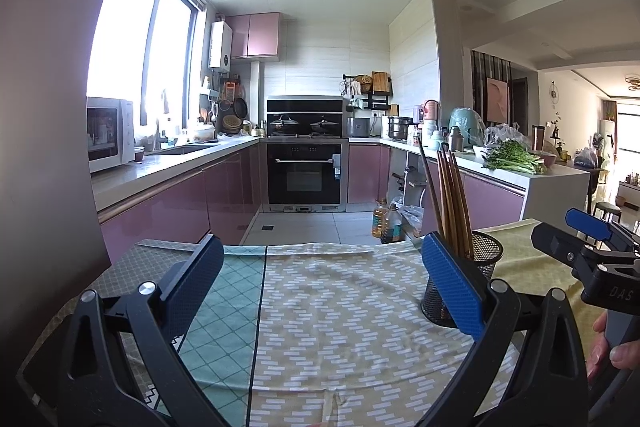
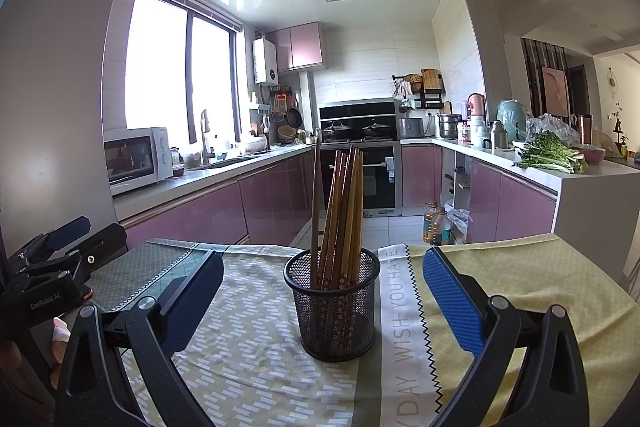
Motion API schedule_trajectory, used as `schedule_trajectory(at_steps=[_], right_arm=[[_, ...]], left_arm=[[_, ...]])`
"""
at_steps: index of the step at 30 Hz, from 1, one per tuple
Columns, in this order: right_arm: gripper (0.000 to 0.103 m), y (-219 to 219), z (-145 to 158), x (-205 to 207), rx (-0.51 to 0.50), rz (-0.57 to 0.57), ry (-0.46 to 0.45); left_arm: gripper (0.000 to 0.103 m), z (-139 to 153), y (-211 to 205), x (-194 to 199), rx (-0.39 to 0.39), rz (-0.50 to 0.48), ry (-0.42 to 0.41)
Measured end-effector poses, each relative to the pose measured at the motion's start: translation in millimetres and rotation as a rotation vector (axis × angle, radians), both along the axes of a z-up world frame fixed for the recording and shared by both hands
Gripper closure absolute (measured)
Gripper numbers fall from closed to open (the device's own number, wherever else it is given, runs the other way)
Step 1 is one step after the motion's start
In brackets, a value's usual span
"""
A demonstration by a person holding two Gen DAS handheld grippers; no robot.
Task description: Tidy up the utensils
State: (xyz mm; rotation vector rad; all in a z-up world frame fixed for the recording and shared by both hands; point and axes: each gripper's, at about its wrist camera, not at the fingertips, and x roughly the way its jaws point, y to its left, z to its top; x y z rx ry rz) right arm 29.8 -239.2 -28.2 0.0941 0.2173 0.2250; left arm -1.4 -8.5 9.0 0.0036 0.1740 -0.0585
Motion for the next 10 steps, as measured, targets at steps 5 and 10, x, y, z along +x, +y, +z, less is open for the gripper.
schedule_trajectory(at_steps=[5, 10], right_arm=[[0.006, -6, -4, 4, -0.001, -0.002, 0.024], [0.006, -41, -20, 31, -0.05, -0.106, 0.174]], left_arm=[[0.005, -6, -2, 6, 0.014, -0.003, 0.04], [0.005, -26, 5, 36, 0.046, -0.004, 0.189]])
